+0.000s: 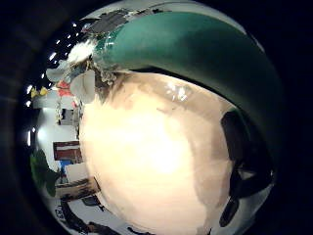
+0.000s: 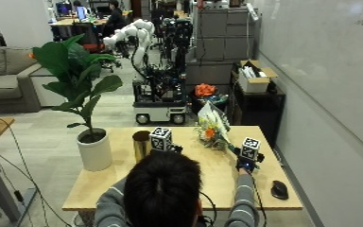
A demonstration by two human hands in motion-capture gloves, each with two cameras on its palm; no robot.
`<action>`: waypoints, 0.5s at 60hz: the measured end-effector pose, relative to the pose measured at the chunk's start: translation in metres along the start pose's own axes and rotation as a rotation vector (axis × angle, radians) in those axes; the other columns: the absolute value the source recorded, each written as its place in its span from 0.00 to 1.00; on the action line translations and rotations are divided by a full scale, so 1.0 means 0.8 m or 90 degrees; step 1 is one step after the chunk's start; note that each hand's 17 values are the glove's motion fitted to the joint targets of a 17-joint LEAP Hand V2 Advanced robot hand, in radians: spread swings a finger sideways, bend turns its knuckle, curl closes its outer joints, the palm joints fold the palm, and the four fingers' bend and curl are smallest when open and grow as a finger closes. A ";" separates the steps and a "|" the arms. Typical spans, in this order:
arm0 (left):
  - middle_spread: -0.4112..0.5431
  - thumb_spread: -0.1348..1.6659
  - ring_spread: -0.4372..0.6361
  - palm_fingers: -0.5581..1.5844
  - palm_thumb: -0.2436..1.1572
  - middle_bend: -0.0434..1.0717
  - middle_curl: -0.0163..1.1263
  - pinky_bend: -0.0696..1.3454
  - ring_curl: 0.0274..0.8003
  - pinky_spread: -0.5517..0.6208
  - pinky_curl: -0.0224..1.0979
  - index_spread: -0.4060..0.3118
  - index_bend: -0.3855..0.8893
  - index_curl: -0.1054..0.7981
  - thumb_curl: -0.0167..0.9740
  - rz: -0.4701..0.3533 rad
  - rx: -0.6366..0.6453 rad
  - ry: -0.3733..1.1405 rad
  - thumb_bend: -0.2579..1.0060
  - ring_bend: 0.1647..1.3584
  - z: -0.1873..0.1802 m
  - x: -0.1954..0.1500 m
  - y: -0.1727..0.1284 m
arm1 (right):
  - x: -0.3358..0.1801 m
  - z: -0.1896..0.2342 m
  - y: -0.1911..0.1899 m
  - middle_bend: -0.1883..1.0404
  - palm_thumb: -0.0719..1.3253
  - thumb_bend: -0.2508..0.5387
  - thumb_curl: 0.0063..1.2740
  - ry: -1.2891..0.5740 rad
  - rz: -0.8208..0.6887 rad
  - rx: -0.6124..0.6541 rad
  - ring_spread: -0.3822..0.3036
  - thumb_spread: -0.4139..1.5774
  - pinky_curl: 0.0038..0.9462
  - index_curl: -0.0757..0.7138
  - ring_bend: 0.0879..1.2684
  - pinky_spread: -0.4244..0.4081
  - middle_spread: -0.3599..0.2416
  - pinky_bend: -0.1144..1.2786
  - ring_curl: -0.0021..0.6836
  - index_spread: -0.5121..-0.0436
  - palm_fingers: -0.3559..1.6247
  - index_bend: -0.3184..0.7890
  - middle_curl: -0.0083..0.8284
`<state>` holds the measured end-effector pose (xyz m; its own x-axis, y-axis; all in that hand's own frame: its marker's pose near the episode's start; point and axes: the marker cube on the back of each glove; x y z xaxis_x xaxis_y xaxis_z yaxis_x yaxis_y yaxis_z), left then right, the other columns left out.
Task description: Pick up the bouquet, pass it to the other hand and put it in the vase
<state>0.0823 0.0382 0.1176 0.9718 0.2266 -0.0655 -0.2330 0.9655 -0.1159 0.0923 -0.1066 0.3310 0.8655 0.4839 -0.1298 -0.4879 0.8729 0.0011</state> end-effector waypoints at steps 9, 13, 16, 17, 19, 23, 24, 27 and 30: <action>0.63 0.61 0.74 0.39 0.18 0.21 0.32 0.23 0.31 0.84 0.32 0.53 0.42 0.49 0.32 -0.036 -0.028 0.017 0.18 0.23 -0.027 -0.006 0.008 | -0.018 -0.057 0.000 0.70 0.71 0.57 0.28 -0.172 0.013 0.111 0.28 0.79 0.50 0.59 0.69 0.24 0.33 0.60 0.79 0.62 0.93 0.51 0.71; 0.63 0.60 0.73 0.39 0.18 0.21 0.32 0.23 0.32 0.84 0.32 0.53 0.42 0.49 0.32 -0.085 0.068 -0.024 0.18 0.23 -0.039 -0.025 -0.016 | -0.010 -0.085 -0.010 0.76 0.69 0.51 0.27 -0.228 0.051 0.181 0.28 0.78 0.53 0.65 0.73 0.24 0.32 0.61 0.83 0.61 0.92 0.60 0.76; 0.62 0.60 0.73 0.39 0.18 0.21 0.32 0.23 0.31 0.84 0.32 0.53 0.42 0.49 0.32 -0.097 0.087 -0.009 0.18 0.23 -0.055 -0.027 -0.018 | -0.010 -0.106 -0.004 0.79 0.66 0.45 0.25 -0.285 0.052 0.190 0.29 0.77 0.54 0.70 0.75 0.24 0.32 0.62 0.85 0.62 0.92 0.67 0.79; 0.62 0.60 0.73 0.39 0.18 0.21 0.32 0.22 0.31 0.84 0.32 0.53 0.43 0.49 0.32 -0.097 0.087 0.006 0.18 0.23 -0.061 -0.026 -0.016 | -0.010 -0.113 0.001 0.81 0.66 0.44 0.25 -0.302 0.050 0.186 0.29 0.77 0.55 0.71 0.76 0.24 0.32 0.62 0.86 0.63 0.92 0.70 0.80; 0.62 0.60 0.73 0.40 0.18 0.21 0.32 0.23 0.31 0.83 0.32 0.53 0.42 0.49 0.32 -0.095 0.068 0.050 0.18 0.22 -0.075 -0.020 -0.009 | -0.009 -0.127 0.011 0.83 0.66 0.42 0.25 -0.327 0.051 0.176 0.29 0.77 0.55 0.74 0.77 0.24 0.32 0.63 0.87 0.63 0.91 0.73 0.82; 0.61 0.61 0.72 0.40 0.18 0.21 0.32 0.22 0.32 0.82 0.32 0.53 0.42 0.49 0.32 -0.046 0.015 0.164 0.18 0.23 -0.089 -0.014 -0.015 | -0.018 -0.160 0.039 0.86 0.69 0.42 0.26 -0.414 0.030 0.132 0.29 0.77 0.57 0.78 0.79 0.24 0.32 0.64 0.89 0.64 0.90 0.78 0.84; 0.61 0.61 0.72 0.40 0.18 0.21 0.33 0.22 0.32 0.82 0.32 0.53 0.42 0.48 0.32 -0.035 0.026 0.181 0.18 0.23 -0.088 -0.018 -0.028 | -0.022 -0.171 0.044 0.87 0.70 0.42 0.26 -0.443 0.022 0.133 0.29 0.77 0.57 0.79 0.80 0.24 0.32 0.64 0.89 0.64 0.89 0.79 0.85; 0.60 0.61 0.70 0.41 0.18 0.21 0.33 0.23 0.32 0.81 0.32 0.53 0.42 0.48 0.32 -0.025 0.058 0.229 0.18 0.23 -0.098 -0.025 -0.048 | -0.026 -0.203 0.051 0.88 0.72 0.43 0.27 -0.494 0.023 0.169 0.29 0.77 0.58 0.81 0.81 0.24 0.32 0.65 0.90 0.65 0.89 0.81 0.86; 0.59 0.61 0.69 0.42 0.18 0.21 0.33 0.23 0.32 0.80 0.32 0.53 0.42 0.48 0.32 -0.029 0.078 0.282 0.18 0.23 -0.121 -0.021 -0.048 | -0.028 -0.233 0.062 0.89 0.75 0.44 0.29 -0.526 0.026 0.194 0.30 0.77 0.59 0.83 0.82 0.24 0.33 0.66 0.91 0.66 0.88 0.83 0.87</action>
<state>0.0715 -0.0150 0.0268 0.8652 0.1329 -0.4834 -0.1585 0.9873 -0.0123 0.0274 -0.0857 0.1489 0.7110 0.3032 0.6344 -0.5710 0.7755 0.2693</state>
